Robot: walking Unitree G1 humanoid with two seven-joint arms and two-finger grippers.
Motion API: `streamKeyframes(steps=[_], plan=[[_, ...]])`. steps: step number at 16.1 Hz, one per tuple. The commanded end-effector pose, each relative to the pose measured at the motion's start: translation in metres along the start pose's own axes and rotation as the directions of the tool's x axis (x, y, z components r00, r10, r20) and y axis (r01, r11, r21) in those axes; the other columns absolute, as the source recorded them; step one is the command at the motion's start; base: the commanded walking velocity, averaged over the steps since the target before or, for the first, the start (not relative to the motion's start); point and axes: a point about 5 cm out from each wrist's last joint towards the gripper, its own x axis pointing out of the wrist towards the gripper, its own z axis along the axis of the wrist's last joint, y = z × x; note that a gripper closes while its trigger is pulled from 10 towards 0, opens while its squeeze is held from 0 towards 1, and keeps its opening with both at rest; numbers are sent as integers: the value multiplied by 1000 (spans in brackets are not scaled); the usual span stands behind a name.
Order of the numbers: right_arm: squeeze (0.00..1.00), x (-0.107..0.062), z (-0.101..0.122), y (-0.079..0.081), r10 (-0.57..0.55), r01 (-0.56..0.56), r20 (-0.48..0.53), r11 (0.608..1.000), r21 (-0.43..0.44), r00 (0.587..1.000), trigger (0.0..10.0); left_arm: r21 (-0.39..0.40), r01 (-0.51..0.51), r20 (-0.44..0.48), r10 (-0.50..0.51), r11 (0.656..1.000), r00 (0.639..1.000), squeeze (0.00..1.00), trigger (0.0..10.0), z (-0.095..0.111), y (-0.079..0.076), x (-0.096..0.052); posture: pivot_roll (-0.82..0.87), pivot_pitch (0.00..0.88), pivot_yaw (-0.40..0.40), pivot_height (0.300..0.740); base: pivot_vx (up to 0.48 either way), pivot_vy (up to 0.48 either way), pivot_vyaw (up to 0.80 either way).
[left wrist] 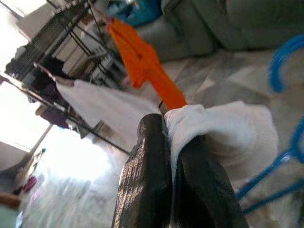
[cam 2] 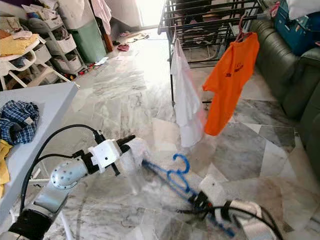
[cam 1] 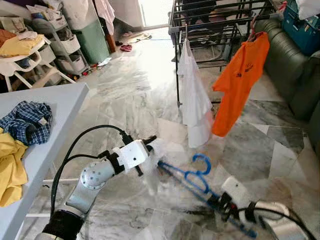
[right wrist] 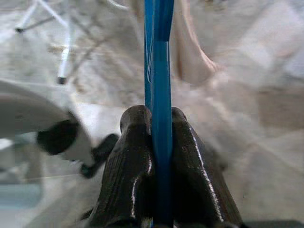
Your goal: Hang hanger
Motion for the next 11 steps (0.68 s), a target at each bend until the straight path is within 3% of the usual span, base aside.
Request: streamKeyframes(steps=[1,4,5,7,9,11], plan=[[0,3,7,4,30,-29,27,999,-15,999,10000,17,-23,-23,23,1000,999,0,10000,-2,7,-2,-126,1,156,740,0,0,0],[0,-4,-11,8,65,-66,-63,998,-21,996,10000,3,-32,-48,33,999,998,0,10000,-5,6,1,-131,2,158,740,0,0,0],[0,-10,-22,1,3,-10,-130,999,-50,991,10000,-7,-44,-53,43,999,998,0,10000,-6,7,3,-139,4,160,740,0,0,0],[0,-14,-26,-3,-31,23,-155,999,-47,987,10000,-21,-54,-56,52,998,997,0,10000,-6,9,4,-143,4,164,740,0,0,0],[0,-22,-31,-8,-52,44,-173,998,-47,984,10000,1,-58,-148,57,998,987,0,10000,-19,10,2,-147,6,167,740,0,0,0],[0,-29,-34,-12,-73,66,-185,997,-44,980,10000,-4,-56,-182,54,998,982,0,10000,-25,8,0,-152,7,170,740,0,0,0]])
